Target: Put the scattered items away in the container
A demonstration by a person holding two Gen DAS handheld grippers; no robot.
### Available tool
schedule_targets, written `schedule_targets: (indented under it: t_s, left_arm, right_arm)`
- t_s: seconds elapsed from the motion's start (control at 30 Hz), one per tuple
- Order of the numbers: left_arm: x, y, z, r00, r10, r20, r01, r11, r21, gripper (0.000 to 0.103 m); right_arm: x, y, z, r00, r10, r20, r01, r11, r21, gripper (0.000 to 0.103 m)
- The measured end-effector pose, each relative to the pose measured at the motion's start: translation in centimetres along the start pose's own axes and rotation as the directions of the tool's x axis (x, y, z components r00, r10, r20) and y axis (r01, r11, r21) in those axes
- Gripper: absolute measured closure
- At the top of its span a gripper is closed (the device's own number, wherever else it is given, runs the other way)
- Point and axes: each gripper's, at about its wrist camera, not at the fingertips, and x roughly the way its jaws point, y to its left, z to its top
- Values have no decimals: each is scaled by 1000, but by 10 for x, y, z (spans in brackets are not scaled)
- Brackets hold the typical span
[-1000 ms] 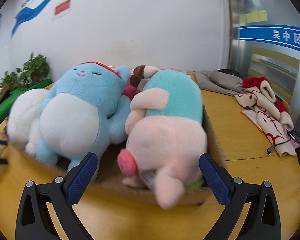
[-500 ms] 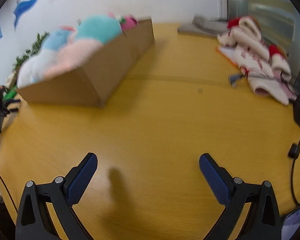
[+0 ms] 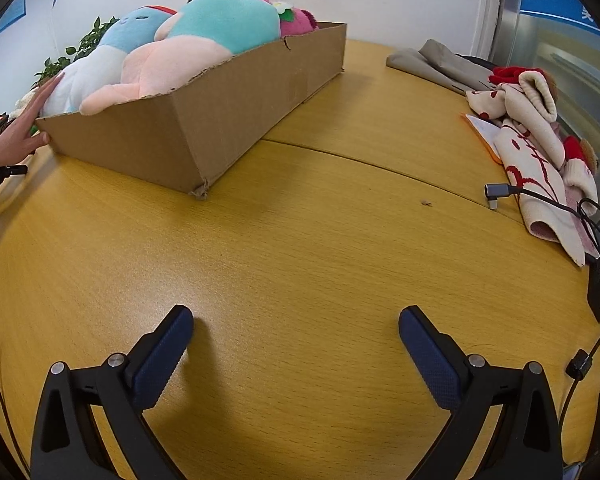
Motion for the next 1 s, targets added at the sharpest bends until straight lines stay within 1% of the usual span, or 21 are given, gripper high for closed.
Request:
schedule_targets:
  t_s: [1.0]
  left_arm:
    - [1, -2, -1, 1000, 5, 1, -5, 1000, -4, 0]
  right_arm:
    - [0, 5, 1, 1000, -6, 1, 6, 1000, 5, 0]
